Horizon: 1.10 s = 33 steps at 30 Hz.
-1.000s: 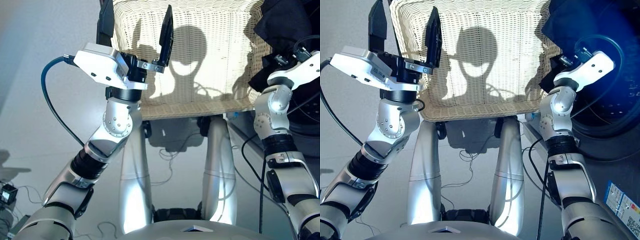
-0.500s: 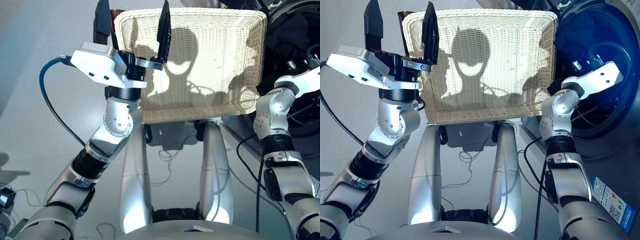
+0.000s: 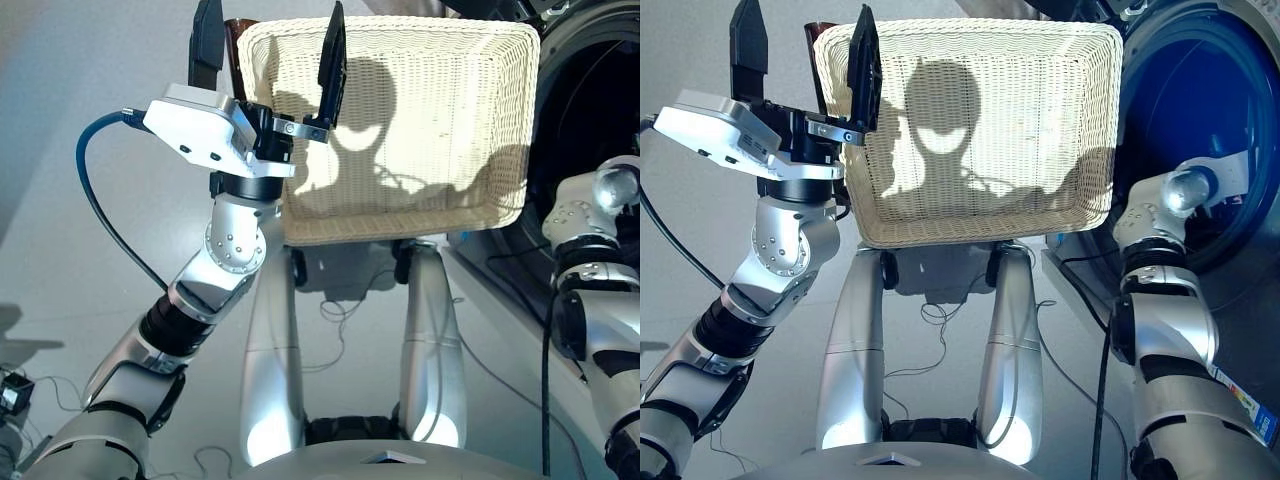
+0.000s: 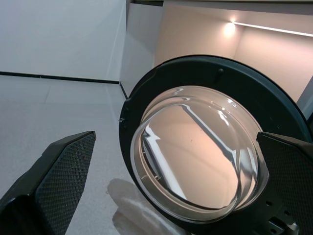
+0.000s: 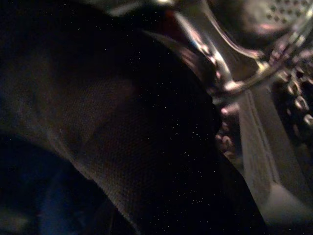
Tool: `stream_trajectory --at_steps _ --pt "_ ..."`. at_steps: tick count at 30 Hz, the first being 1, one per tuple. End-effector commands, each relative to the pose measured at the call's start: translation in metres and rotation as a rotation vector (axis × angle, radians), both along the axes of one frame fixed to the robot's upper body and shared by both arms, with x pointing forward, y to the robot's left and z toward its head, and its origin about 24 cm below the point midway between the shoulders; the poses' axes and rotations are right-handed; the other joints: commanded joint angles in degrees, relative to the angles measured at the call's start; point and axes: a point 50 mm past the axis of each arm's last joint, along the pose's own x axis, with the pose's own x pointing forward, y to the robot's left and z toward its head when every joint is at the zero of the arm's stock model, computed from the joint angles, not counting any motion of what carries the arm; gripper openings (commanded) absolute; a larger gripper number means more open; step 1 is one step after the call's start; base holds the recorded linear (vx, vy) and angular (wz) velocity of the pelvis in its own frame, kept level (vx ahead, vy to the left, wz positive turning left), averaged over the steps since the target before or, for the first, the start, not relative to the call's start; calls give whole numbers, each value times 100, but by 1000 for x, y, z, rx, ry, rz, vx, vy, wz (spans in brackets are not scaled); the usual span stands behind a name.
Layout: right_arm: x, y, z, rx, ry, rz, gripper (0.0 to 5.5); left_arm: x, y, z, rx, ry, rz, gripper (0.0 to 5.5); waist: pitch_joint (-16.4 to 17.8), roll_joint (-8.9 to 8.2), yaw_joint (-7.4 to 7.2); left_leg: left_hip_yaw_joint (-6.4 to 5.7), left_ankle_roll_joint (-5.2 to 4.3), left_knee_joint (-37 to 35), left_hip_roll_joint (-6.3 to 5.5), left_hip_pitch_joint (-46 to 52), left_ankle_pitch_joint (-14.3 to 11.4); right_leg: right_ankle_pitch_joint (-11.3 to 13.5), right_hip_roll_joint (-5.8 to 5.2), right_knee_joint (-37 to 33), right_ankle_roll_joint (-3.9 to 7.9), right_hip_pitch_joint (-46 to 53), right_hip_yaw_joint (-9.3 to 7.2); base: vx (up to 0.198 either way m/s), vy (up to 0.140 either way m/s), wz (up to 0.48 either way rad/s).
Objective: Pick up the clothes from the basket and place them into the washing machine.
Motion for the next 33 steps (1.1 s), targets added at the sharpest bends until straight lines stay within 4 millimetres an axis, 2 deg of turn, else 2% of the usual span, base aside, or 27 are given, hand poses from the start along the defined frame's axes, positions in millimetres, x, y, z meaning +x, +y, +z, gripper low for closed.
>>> stream_trajectory --at_steps 1,2,3,4,5,6,13,21,26,29,33 --pt "-21 -36 43 -31 -115 -116 0 -25 -11 23 -40 -151 -114 550 -96 106 45 273 -19 -212 35 460 -411 692 152 -804 -84 2 -88 0 0 0" --pt "-22 -37 45 -39 -112 -116 0 -25 -11 24 -36 -156 -114 550 -96 113 47 280 -11 -246 36 431 -352 748 153 -833 -90 -32 -85 0 0 0" --pt "-21 -37 45 -47 -99 -110 0 -25 -11 23 -33 -155 -114 550 -96 118 45 277 -20 -227 38 465 -408 690 160 -801 -82 -4 -79 0 0 0" --pt "-20 -37 47 -61 -85 -94 99 -25 -11 23 -29 -157 -113 550 -96 115 49 280 -19 -219 41 469 -414 688 156 -798 -81 -2 -85 0 0 0" --pt "-18 -36 48 -69 -83 -76 503 -25 -11 23 -26 -157 -115 550 -96 116 45 282 -20 -214 45 459 -411 690 154 -794 -79 -11 -87 0 0 0" --pt "-16 -35 49 -75 -82 -54 550 -26 -11 23 -25 -158 -119 550 -96 111 43 283 -21 -204 48 460 -415 690 152 -790 -81 -17 -91 0 0 0" --pt "-12 -31 52 -111 -86 -10 550 -27 -10 22 -28 -149 -133 550 -96 95 35 271 -21 -216 54 453 -408 685 155 -775 -90 -28 -103 0 0 0" --pt "-2 -15 36 -146 -54 74 550 -25 -9 22 -49 -144 -133 550 -96 62 25 266 -18 -189 40 458 -410 688 173 -766 -108 -11 -108 0 0 0" --pt "10 7 16 -235 2 231 550 -24 -8 21 -57 -129 -148 550 -96 17 1 268 -1 -206 27 448 -393 723 185 -788 -112 -29 -104 0 0 0" --pt "16 28 7 -306 10 341 550 -23 -7 20 -63 -124 -149 550 -96 -7 -11 272 3 -224 26 436 -375 743 191 -812 -109 -48 -96 0 0 0" --pt "24 75 -14 -441 43 600 550 -19 -6 18 -59 -105 -148 550 -96 -55 -28 285 14 -257 43 408 -324 779 193 -839 -114 -77 -90 0 0 0"
